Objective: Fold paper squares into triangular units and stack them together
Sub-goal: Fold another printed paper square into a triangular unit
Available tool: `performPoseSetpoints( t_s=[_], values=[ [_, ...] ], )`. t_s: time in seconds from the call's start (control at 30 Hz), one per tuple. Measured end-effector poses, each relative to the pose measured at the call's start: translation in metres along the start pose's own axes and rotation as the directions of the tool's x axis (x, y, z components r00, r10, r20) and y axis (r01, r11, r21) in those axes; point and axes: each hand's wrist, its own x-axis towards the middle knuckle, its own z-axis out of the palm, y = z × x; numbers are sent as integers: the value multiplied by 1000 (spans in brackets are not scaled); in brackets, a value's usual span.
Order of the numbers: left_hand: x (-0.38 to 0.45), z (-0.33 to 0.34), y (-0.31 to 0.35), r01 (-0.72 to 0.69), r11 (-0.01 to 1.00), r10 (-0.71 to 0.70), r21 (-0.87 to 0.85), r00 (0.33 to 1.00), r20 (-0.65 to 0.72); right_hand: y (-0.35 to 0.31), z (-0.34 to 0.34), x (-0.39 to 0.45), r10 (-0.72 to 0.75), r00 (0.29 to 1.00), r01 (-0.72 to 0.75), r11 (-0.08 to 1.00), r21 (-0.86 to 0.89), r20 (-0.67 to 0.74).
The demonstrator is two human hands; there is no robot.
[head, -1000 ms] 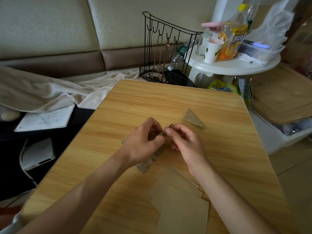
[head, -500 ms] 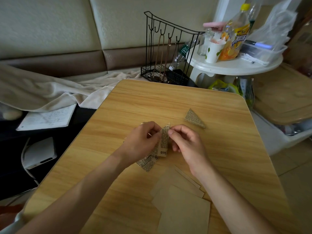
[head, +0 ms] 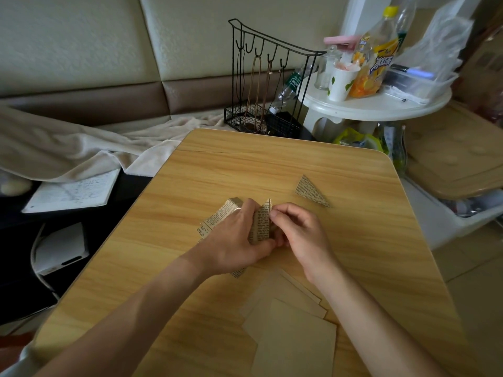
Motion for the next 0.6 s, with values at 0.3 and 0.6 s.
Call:
performPoseSetpoints(
  t_s=[0.3,0.6],
  values=[
    [-1,0,1,6,1000,-6,22,1000,10,5,1,3,1,999,0,999,-44,36],
    [-1,-2,4,-6,998,6,-60,1000,12,4,0,2,8,999,-6,999,-49,47]
  ],
)
